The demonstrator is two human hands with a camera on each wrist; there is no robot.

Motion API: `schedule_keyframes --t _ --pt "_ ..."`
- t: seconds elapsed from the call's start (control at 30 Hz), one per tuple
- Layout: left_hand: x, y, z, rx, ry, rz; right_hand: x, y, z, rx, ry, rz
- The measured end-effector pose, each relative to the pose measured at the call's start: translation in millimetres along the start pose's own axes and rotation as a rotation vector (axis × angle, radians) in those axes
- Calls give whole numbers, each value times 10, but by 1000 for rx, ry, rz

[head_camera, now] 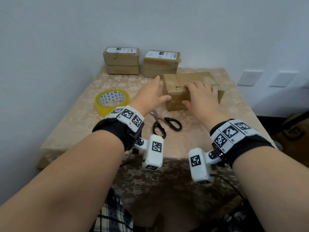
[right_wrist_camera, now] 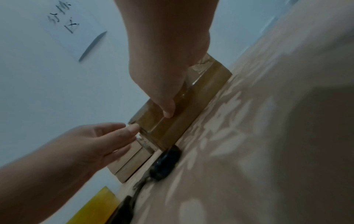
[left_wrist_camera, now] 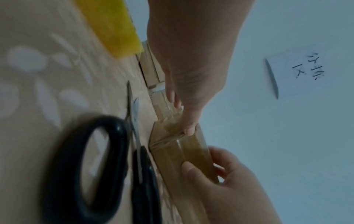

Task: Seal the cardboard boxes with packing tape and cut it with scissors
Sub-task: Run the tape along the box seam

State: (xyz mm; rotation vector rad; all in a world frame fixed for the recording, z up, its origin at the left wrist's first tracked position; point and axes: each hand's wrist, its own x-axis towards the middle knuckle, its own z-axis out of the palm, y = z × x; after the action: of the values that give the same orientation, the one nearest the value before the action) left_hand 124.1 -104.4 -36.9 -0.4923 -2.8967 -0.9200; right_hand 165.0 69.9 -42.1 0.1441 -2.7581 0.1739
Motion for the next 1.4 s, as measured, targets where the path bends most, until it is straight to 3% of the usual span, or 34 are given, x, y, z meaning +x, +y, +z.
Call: schedule_keyframes --t 0.07,0.13,0.23,0.3,0.4,0.47,0.6,0.7,0.93,1.17,1.33,1.4 --pt "-74 -61 -162 238 114 -15 39 -28 -20 6 -20 30" --pt "-177 -143 -340 434 185 -133 76 -79 -51 40 -50 80" --pt "-329 -333 -491 632 0 -375 94 -194 -100 171 -65 158" --pt "-382 -466 -518 664 -130 -411 107 -280 -127 233 -45 145" --pt "-352 -588 -587 423 -55 -308 159 -408 -192 350 22 75" --pt "-307 -562 -676 124 63 -212 206 -490 -268 503 51 56" --pt "-363 -299 -873 -332 355 -60 245 -630 -454 903 -37 112" --pt "-437 -178 -916 -475 349 35 226 -669 -529 1092 -130 187" --pt "-454 -103 -881 -402 227 75 292 -638 -479 1311 -195 295" --pt "-482 -15 -839 -139 192 151 331 -595 -526 1227 -394 498" --pt "-475 28 -825 7 175 197 286 -535 -542 1187 -436 345" --pt "-462 21 -811 24 163 199 272 -538 -556 1152 -384 267"
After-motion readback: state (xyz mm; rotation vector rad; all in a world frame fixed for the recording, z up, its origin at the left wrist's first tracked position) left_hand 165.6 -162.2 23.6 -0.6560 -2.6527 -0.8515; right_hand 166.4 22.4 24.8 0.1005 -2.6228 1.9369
